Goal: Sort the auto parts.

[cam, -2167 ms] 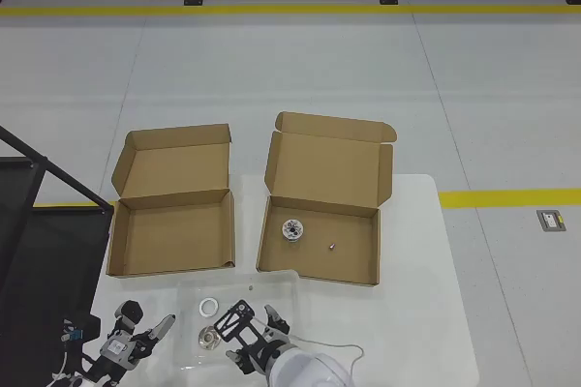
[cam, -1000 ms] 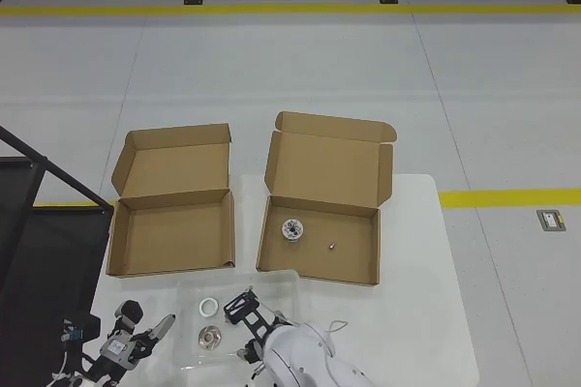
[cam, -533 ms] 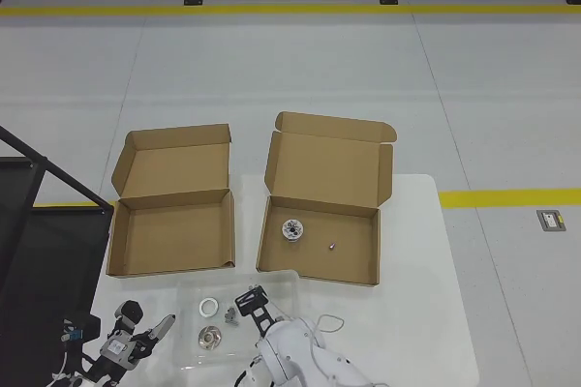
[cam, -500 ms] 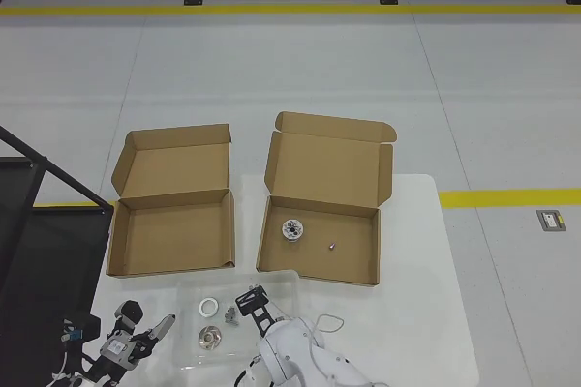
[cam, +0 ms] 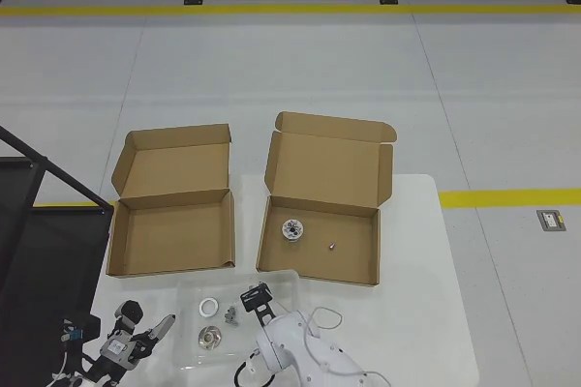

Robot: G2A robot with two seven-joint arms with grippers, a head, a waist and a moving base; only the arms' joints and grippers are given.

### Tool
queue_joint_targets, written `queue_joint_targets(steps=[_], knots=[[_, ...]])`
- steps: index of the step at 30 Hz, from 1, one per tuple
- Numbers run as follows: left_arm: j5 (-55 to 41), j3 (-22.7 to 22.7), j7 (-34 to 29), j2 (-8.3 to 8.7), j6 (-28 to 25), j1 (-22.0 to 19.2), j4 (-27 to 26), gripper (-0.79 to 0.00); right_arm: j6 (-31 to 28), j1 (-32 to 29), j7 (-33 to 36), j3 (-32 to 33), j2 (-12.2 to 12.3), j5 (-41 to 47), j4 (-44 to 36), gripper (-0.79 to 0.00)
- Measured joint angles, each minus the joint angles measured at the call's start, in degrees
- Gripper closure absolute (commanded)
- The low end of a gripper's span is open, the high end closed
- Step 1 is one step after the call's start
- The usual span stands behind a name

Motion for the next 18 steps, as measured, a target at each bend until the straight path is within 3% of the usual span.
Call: queue_joint_targets(steps=[4,6,7,14,18], knots=[[0.00,0.00,0.00,0.00,0.00,0.00,0.00,-0.785,-0.19,0.70,0.17,0.26,-0.53,0.60,1.60,-0.163],[0.00,0.00,0.00,0.00,0.00,0.00,0.00,-0.785,-0.30,0.82,-0.04,0.39,-0.70,0.75,1.96,-0.083],[0.00,0.00,0.00,0.00,0.00,0.00,0.00,-0.785,-0.39,0.80,-0.23,0.46,-0.79,0.76,1.99,0.000],[0.00,0.00,0.00,0.00,0.00,0.00,0.00,-0.785,-2.39,-1.33,-2.14,1.18,-0.56,-0.70,-2.38,0.000],[0.00,0.00,0.00,0.00,0.00,0.00,0.00,-0.785,-5.36,-4.88,-5.23,1.52,0.29,-3.30,-9.60,0.000]])
